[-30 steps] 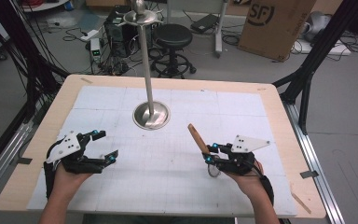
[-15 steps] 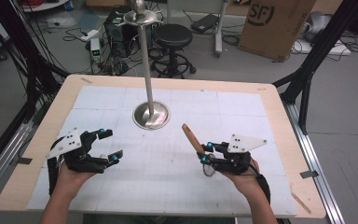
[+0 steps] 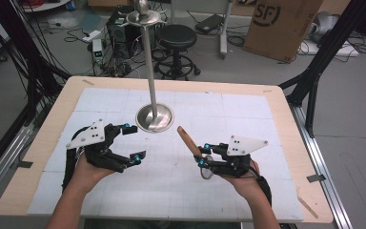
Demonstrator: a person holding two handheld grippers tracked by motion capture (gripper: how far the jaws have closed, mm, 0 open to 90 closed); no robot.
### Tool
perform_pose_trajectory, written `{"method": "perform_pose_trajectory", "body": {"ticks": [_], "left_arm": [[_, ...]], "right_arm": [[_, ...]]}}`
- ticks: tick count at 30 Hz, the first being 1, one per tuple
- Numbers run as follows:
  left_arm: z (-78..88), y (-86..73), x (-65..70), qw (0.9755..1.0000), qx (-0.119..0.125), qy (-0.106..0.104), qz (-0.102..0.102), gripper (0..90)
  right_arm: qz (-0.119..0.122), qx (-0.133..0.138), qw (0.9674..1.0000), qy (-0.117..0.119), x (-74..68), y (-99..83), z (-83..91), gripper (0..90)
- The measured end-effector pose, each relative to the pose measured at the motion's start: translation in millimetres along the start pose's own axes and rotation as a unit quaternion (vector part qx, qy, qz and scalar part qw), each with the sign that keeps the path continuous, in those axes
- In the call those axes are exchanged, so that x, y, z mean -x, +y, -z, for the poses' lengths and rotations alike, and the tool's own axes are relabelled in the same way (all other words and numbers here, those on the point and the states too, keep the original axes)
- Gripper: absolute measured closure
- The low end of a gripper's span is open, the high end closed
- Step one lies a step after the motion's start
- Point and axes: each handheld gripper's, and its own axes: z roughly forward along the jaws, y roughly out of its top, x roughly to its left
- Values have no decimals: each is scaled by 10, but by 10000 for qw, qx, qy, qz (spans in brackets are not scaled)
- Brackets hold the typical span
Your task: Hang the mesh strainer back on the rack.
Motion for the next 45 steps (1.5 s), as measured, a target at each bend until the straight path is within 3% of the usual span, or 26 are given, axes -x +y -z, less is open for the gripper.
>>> {"method": "perform_pose_trajectory", "body": {"ticks": [6, 17, 25, 37, 45], "left_arm": [[-90, 97, 36, 9998, 109, -193, 22, 150], [-324, 217, 142, 9987, 39, -505, -74, 150], [-452, 262, 195, 9970, 115, -756, -88, 202], [-541, 264, 253, 9948, 159, -956, -306, 407], [-572, 249, 252, 9944, 87, -973, -392, 553]], "right_arm": [[58, 71, 9999, 86, -19, 69, -46, 680], [136, 188, 9994, 261, -62, 168, -151, 680], [202, 264, 9987, 395, -104, 203, -206, 680], [239, 347, 9970, 646, -149, 254, -286, 680], [217, 360, 9967, 693, -146, 257, -300, 680]]}}
